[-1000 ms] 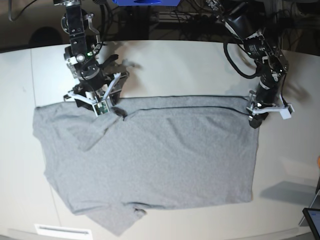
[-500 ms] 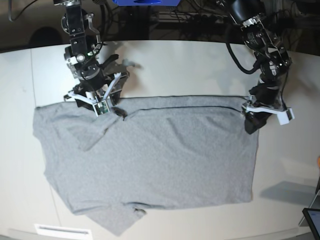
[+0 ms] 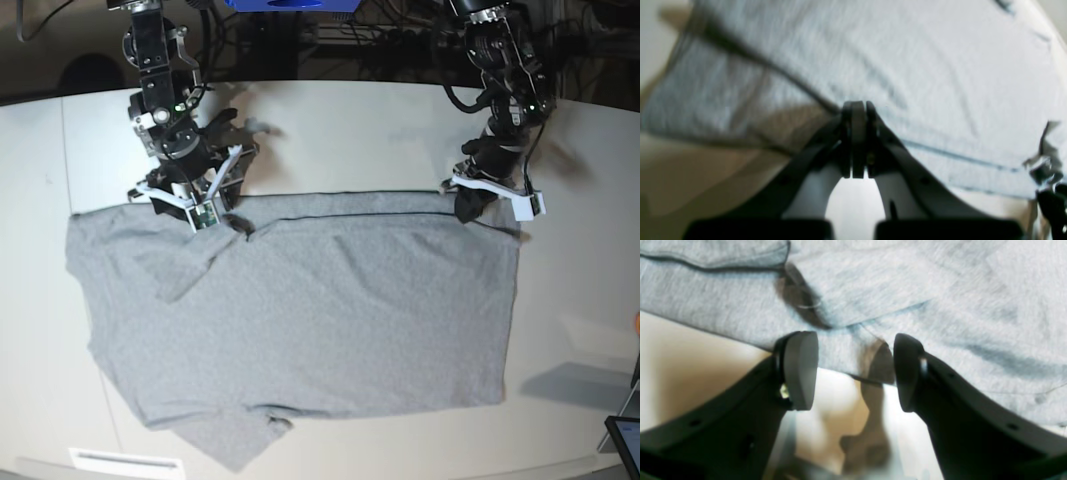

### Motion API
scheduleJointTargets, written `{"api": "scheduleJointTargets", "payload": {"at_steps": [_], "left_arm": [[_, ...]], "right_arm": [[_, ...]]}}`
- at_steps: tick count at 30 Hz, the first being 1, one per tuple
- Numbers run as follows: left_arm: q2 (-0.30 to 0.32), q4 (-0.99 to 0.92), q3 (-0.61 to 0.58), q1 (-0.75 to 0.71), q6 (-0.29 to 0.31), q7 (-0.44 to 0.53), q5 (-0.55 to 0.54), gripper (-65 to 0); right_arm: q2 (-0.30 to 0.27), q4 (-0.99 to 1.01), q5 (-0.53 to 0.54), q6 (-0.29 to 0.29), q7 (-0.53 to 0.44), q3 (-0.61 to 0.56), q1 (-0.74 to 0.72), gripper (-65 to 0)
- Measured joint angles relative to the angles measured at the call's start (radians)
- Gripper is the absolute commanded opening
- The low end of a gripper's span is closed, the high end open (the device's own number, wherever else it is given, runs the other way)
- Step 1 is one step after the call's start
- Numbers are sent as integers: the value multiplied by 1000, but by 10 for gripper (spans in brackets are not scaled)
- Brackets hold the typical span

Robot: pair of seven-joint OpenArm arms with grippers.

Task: Fold the T-shirt properly
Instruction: 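Drag the held corner along the shoulder edge toward the right gripper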

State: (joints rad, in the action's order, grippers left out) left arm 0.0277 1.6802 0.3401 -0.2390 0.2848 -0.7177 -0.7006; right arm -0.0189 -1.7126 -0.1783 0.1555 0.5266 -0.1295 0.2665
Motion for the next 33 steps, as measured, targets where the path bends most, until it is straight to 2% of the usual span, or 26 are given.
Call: {"api": "scheduleJointTargets", "payload": {"at_steps": [14,24,33], "left_arm": [[-16,-3,-23,-37,2,3,-8,-650],[-13,-95,-39,12,3,27,-16,-650],[-13,-62,-34,25,0,6,-8,-650]], "right_arm": [[0,0,0,0,1,0,0,-306],[0,0,0,0,-5,0,8,-306],[0,-1,0,0,-6,0,11,-306]]}}
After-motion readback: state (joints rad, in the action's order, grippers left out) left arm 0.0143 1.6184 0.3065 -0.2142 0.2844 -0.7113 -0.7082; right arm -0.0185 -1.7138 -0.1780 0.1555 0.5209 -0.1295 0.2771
